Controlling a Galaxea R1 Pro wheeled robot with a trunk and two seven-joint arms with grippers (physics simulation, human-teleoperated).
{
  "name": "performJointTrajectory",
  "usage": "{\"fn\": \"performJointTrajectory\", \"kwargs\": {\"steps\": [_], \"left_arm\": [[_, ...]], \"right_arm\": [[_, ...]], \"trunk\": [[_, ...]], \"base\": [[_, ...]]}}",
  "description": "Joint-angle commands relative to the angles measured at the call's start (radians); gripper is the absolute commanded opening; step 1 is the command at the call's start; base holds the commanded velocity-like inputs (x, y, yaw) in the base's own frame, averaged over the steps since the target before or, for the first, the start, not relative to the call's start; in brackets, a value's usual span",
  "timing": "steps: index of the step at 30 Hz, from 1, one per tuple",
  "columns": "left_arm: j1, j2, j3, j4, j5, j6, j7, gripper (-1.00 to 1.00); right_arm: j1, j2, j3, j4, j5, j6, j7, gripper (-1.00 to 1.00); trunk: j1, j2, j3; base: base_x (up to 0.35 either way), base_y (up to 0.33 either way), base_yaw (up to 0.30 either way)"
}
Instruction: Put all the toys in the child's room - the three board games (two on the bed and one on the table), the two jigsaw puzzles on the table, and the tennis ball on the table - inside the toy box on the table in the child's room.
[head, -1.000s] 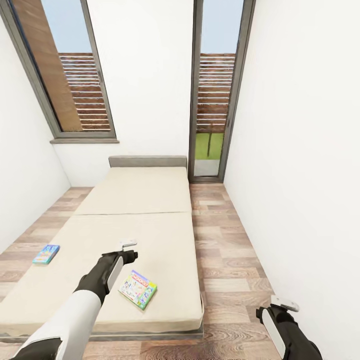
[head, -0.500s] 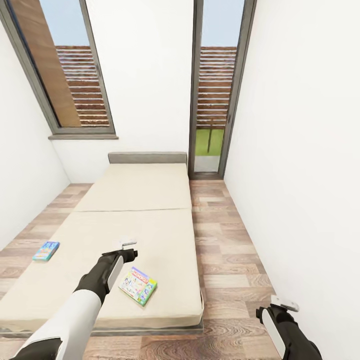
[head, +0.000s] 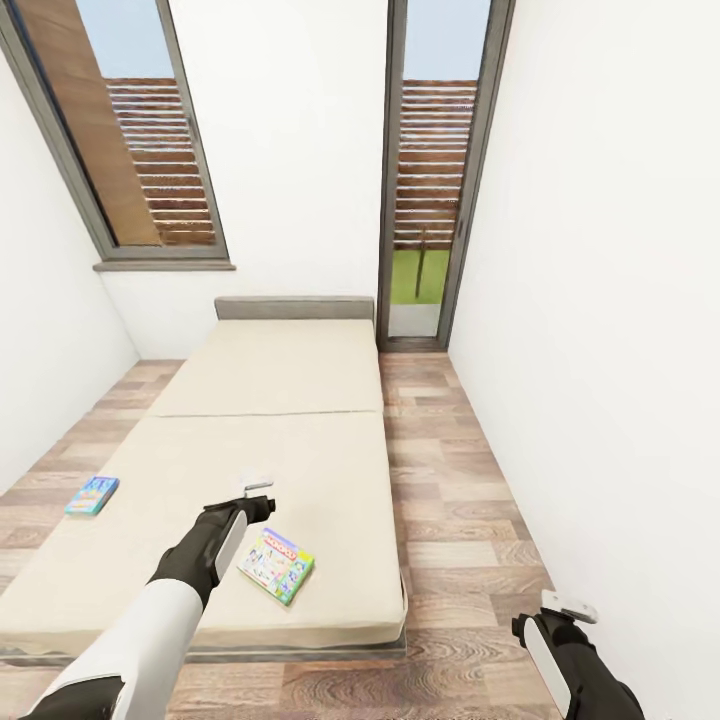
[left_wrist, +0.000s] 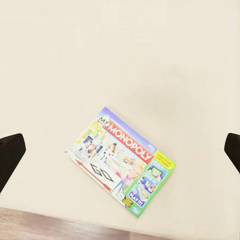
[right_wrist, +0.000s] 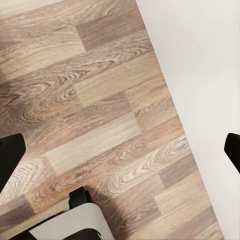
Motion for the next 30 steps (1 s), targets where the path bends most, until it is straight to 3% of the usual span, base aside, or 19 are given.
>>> {"fn": "performJointTrajectory", "kwargs": {"steps": [1,24,30], "left_arm": [[-0.001,-0.001,0.004,-0.004,0.0,0.005,0.001,1.0],[-0.001,0.0,0.003,-0.064,0.001,0.014,-0.007,1.0],[0.001,-0.001,0.005,-0.165,0.006,0.063,-0.007,1.0]], "right_arm": [[-0.001,0.0,0.001,-0.001,-0.01,0.003,-0.008,1.0],[-0.001,0.0,0.001,-0.001,-0.006,0.001,-0.008,1.0],[-0.001,0.0,0.001,-0.001,-0.006,0.001,-0.008,1.0]], "trunk": [[0.001,-0.002,-0.004],[0.001,-0.002,-0.041],[0.001,-0.002,-0.05]], "base": [[0.0,0.0,0.0],[0.0,0.0,0.0],[0.0,0.0,0.0]]}}
